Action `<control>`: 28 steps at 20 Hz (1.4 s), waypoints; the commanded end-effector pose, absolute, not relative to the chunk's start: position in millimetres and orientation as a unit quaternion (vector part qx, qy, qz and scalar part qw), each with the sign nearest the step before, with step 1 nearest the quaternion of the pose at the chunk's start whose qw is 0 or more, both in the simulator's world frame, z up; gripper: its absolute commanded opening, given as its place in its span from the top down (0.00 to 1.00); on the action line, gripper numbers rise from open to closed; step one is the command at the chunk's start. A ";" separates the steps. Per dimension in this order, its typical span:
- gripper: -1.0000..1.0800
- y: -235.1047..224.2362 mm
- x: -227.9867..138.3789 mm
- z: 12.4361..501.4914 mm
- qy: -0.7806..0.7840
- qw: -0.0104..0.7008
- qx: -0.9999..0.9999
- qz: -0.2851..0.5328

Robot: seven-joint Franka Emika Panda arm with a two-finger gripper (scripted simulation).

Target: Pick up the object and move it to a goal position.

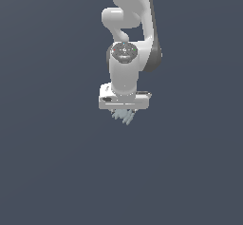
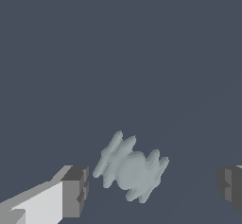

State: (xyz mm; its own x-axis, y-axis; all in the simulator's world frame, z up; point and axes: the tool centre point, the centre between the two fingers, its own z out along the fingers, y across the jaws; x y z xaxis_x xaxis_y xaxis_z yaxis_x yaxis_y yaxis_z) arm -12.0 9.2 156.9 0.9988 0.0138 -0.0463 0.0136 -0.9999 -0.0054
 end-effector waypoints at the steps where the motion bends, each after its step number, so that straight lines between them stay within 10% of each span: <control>1: 0.04 9.2 -12.0 156.9 -0.007 0.003 -1.000 0.023; 28: 0.04 0.1 -15.3 150.1 -0.064 0.009 -0.998 0.011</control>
State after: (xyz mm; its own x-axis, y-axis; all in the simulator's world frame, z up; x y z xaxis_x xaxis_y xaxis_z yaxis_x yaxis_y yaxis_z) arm -13.6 0.3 152.9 0.9943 0.1045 -0.0219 0.1041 -0.9944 -0.0200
